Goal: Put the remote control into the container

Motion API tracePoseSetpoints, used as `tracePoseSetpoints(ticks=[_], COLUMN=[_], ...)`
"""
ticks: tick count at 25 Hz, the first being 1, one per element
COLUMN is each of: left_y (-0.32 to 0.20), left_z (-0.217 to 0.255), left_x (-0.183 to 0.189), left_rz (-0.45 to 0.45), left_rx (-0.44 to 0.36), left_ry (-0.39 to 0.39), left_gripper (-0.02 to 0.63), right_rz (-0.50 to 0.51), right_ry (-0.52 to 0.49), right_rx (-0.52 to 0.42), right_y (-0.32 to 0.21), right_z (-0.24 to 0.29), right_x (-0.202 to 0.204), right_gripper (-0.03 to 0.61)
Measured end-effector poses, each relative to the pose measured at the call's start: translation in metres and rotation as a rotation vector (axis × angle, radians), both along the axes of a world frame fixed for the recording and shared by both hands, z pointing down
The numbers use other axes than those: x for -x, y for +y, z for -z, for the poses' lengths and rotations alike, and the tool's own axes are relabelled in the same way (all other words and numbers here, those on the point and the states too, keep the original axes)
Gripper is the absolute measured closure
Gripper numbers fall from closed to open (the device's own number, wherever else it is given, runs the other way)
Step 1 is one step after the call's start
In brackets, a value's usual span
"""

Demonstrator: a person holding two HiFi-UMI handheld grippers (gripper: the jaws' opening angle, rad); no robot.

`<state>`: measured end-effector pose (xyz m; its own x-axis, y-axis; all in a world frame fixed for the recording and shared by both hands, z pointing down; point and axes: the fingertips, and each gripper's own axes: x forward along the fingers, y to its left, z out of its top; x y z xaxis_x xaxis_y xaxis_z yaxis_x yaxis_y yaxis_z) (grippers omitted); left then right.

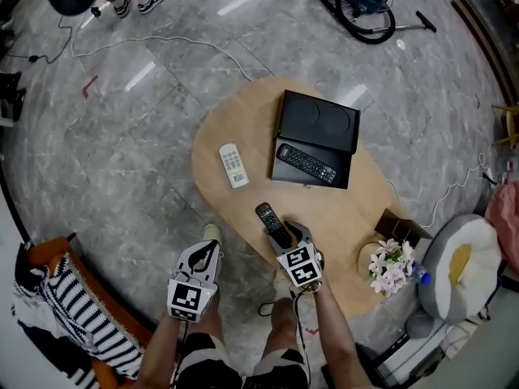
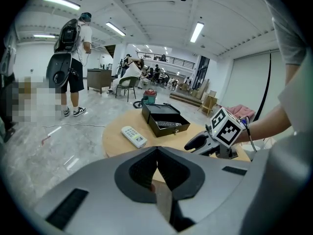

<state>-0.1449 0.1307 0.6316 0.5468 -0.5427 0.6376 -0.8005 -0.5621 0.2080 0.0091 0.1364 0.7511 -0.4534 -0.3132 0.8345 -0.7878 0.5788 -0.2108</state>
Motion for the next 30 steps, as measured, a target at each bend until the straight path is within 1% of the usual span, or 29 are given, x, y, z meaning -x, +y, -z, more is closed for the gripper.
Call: tracePoseSetpoints(ticks=[8,15,23,25,30], left_y=[0.003,0.006,0.005,0.004,0.002], left_z=[-0.004,-0.010,-0.010,-0.009,-0.007], left_x=[0.006,0.011,0.009,0.007,0.002], left_rz=[0.041,0.051,0.061,0.064,0.064], left_rx=[0.010,0.018,0.018,0.016,0.010], left_ry=[0.028,0.020,0.031,0.033,0.036], left_gripper=[0.606,0.606,0.606,0.606,0.606], right_rz=[0.022,0.072,0.094,0.102,0.111], right_ry=[0.079,0.148,0.194,0.200,0.210], right_rx=[-0.020,-0.026,-0.048,-0.054,-0.062], right_y=[0.000,0.005,0.000,-0.002,-0.005], right_z=[-0.022,-0.040,-0.037,-0.034,-0.024], right_x=[0.002,0.001,-0.005,-0.008,-0.019], right_gripper=[0.364,0.365,0.367,0.380,0.382])
